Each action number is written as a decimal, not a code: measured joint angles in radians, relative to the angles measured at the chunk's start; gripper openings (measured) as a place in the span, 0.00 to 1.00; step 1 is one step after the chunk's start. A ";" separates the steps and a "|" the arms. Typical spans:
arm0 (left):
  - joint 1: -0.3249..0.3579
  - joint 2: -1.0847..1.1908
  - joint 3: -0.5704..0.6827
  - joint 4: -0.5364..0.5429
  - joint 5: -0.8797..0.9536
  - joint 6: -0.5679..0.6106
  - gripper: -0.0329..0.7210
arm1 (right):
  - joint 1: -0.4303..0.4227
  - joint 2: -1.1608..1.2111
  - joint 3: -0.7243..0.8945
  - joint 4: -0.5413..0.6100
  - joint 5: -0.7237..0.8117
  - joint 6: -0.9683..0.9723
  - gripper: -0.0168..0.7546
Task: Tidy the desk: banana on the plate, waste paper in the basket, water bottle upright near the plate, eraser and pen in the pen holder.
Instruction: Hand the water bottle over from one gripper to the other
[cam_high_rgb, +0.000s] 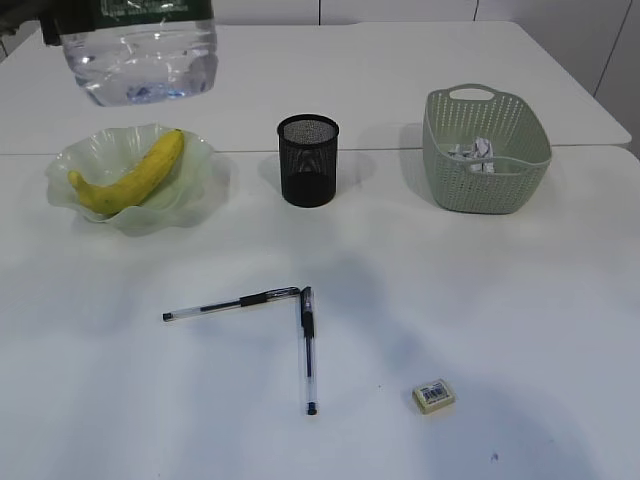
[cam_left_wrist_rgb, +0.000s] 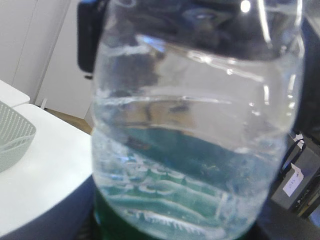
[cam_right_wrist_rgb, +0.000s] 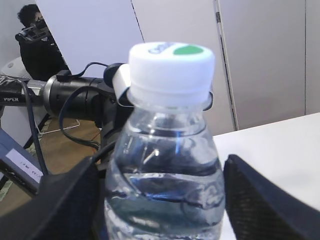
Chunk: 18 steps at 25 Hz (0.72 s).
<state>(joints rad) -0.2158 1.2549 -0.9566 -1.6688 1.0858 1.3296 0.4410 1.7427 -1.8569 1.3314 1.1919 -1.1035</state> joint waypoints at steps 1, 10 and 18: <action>0.000 0.000 0.000 0.000 0.000 0.000 0.56 | 0.000 0.000 0.000 0.000 0.000 0.007 0.76; 0.000 0.002 0.000 -0.002 -0.020 0.000 0.56 | 0.000 0.000 -0.002 -0.038 -0.002 0.060 0.77; 0.000 0.002 0.000 -0.007 -0.024 -0.004 0.56 | 0.000 0.000 -0.002 -0.076 -0.002 0.091 0.78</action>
<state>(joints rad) -0.2158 1.2565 -0.9566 -1.6760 1.0615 1.3259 0.4410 1.7427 -1.8593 1.2553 1.1899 -1.0129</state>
